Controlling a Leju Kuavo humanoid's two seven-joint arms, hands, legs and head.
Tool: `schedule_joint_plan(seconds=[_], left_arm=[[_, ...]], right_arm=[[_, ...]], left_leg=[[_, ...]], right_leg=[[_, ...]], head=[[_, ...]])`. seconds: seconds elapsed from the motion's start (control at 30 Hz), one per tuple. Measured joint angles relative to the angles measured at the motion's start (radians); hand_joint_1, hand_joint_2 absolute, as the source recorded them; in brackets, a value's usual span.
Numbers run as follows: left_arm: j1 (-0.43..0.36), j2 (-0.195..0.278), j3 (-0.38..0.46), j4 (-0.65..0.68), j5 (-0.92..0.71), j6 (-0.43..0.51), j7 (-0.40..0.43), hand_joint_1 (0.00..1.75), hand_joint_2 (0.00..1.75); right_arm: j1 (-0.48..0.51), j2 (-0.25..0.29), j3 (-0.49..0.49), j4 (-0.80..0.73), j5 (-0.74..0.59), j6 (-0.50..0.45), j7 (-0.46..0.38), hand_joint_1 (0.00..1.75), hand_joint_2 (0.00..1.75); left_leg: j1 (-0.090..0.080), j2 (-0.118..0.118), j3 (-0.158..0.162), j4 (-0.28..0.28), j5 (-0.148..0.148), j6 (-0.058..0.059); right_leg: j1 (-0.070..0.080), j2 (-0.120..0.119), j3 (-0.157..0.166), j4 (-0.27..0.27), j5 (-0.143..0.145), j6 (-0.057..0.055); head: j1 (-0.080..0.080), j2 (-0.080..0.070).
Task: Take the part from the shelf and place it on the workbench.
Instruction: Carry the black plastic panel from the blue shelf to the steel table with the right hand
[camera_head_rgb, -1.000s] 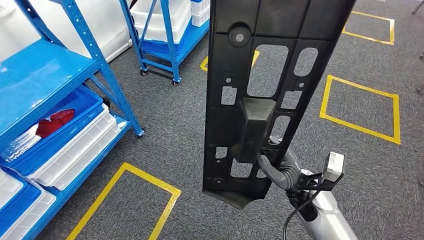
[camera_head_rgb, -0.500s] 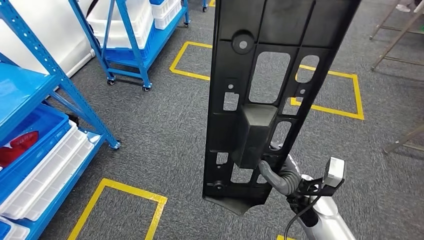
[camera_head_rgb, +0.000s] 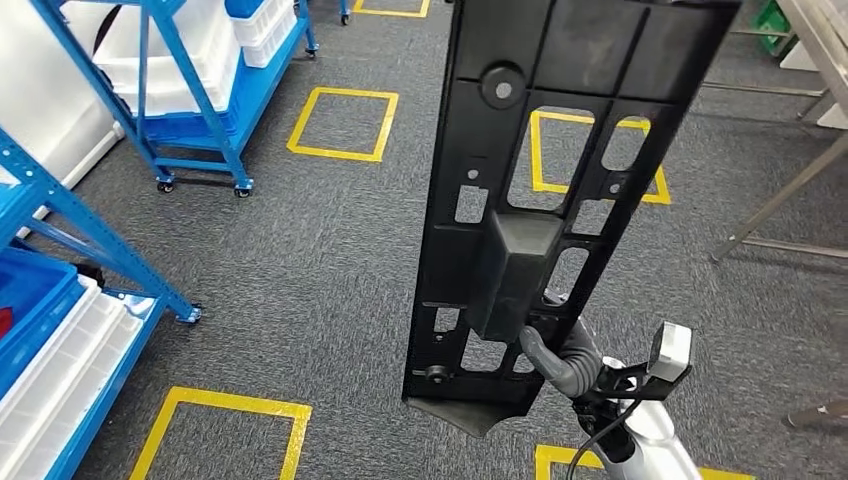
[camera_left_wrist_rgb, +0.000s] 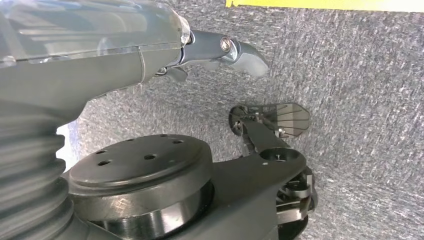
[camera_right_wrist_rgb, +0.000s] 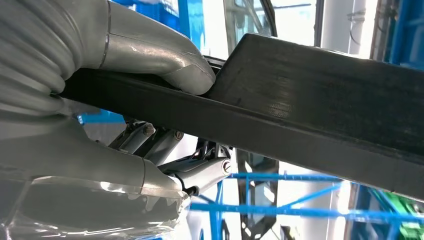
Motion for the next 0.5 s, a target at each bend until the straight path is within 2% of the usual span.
schedule_joint_plan(seconds=[0.03, 0.07, 0.1, 0.17, 0.2, 0.23, 0.27, 0.3, 0.33, 0.37, 0.4, 0.43, 0.47, 0.5], left_arm=[[-0.001, 0.001, 0.0, 0.0, 0.0, -0.001, -0.001, 0.0, 1.75], [-0.001, 0.002, 0.001, 0.0, 0.0, -0.002, -0.004, 0.0, 1.75], [-0.001, 0.003, 0.002, 0.0, 0.0, -0.004, -0.008, 0.0, 1.75], [0.002, 0.004, 0.003, 0.0, -0.002, -0.009, -0.019, 0.0, 1.75], [0.004, 0.005, 0.004, 0.0, -0.002, -0.012, -0.024, 0.0, 1.75], [0.006, 0.005, 0.004, 0.0, -0.002, -0.014, -0.03, 0.0, 1.75], [0.007, 0.006, 0.004, 0.0, -0.002, -0.016, -0.035, 0.0, 1.75], [0.007, 0.006, 0.005, 0.0, -0.002, -0.018, -0.04, 0.0, 1.75], [0.006, 0.006, 0.005, 0.0, -0.003, -0.02, -0.043, 0.0, 1.75], [0.005, 0.007, 0.005, 0.0, -0.003, -0.02, -0.045, 0.0, 1.75], [0.004, 0.008, 0.005, 0.0, -0.004, -0.021, -0.045, 0.0, 1.75], [0.003, 0.01, 0.005, 0.0, -0.004, -0.022, -0.044, 0.0, 1.75], [0.002, 0.011, 0.006, 0.0, -0.005, -0.024, -0.044, 0.0, 1.75], [0.0, 0.012, 0.006, 0.0, -0.005, -0.026, -0.043, 0.0, 1.75]], right_arm=[[0.005, 0.0, -0.003, -0.002, 0.0, 0.0, 0.0, 1.75, 1.75], [0.009, 0.0, -0.005, -0.003, 0.0, 0.0, -0.002, 1.75, 1.75], [0.012, 0.0, -0.007, -0.004, 0.0, -0.001, -0.005, 1.75, 1.75], [0.017, -0.001, -0.011, -0.006, 0.0, -0.001, -0.014, 1.75, 1.75], [0.02, -0.001, -0.013, -0.006, 0.0, -0.001, -0.019, 1.75, 1.75], [0.024, -0.001, -0.015, -0.007, 0.001, -0.002, -0.023, 1.75, 1.75], [0.027, -0.001, -0.017, -0.01, 0.002, -0.003, -0.026, 1.75, 1.75], [0.029, -0.001, -0.018, -0.013, 0.004, -0.004, -0.027, 1.75, 1.75], [0.03, -0.001, -0.02, -0.018, 0.008, -0.008, -0.027, 1.75, 1.75], [0.03, -0.001, -0.021, -0.023, 0.012, -0.012, -0.026, 1.75, 1.75], [0.029, -0.001, -0.021, -0.029, 0.019, -0.017, -0.024, 1.75, 1.75], [0.03, -0.001, -0.021, -0.035, 0.025, -0.021, -0.02, 1.75, 1.75], [0.031, -0.001, -0.021, -0.039, 0.029, -0.025, -0.017, 1.75, 1.75], [0.034, 0.0, -0.022, -0.044, 0.033, -0.028, -0.014, 1.75, 1.75]], left_leg=[[0.001, -0.004, 0.002, 0.003, -0.005, -0.006], [0.003, -0.018, -0.002, 0.017, -0.019, -0.011], [0.004, -0.04, -0.017, 0.055, -0.044, -0.016], [0.007, -0.08, -0.075, 0.185, -0.112, -0.02], [0.007, -0.087, -0.106, 0.251, -0.137, -0.02], [0.007, -0.09, -0.125, 0.289, -0.143, -0.021], [0.007, -0.092, -0.127, 0.289, -0.128, -0.02], [0.008, -0.095, -0.11, 0.247, -0.095, -0.017], [0.008, -0.107, -0.08, 0.179, -0.054, -0.013], [0.009, -0.129, -0.05, 0.109, -0.025, -0.008], [0.01, -0.149, -0.027, 0.055, -0.006, -0.004], [0.009, -0.164, -0.015, 0.025, 0.0, -0.001], [0.008, -0.168, -0.011, 0.016, -0.003, 0.002], [0.008, -0.159, -0.009, 0.012, 0.0, 0.006]], right_leg=[[-0.002, 0.01, 0.001, -0.003, 0.002, -0.005], [-0.005, 0.019, 0.002, -0.006, 0.004, -0.011], [-0.008, 0.028, 0.004, -0.009, 0.006, -0.016], [-0.008, 0.046, 0.003, -0.01, 0.007, -0.024], [-0.007, 0.058, 0.003, -0.009, 0.007, -0.026], [-0.006, 0.07, 0.003, -0.008, 0.007, -0.027], [-0.006, 0.083, 0.003, -0.007, 0.007, -0.027], [-0.005, 0.096, 0.004, -0.005, 0.007, -0.026], [-0.005, 0.109, 0.004, -0.002, 0.006, -0.025], [-0.004, 0.121, 0.003, 0.001, 0.005, -0.022], [-0.004, 0.133, 0.0, 0.004, 0.005, -0.018], [-0.006, 0.143, -0.004, 0.006, 0.005, -0.012], [-0.008, 0.153, -0.007, 0.006, 0.008, -0.005], [-0.009, 0.163, -0.01, 0.004, 0.011, 0.003]], head=[[0.0, 0.0], [0.0, 0.0], [0.0, 0.0], [0.0, 0.0], [0.0, 0.0], [0.0, 0.0], [0.0, 0.0], [0.0, 0.0], [0.0, 0.0], [0.0, 0.0], [0.0, 0.0], [0.0, 0.0], [0.0, 0.0], [0.0, 0.0]])
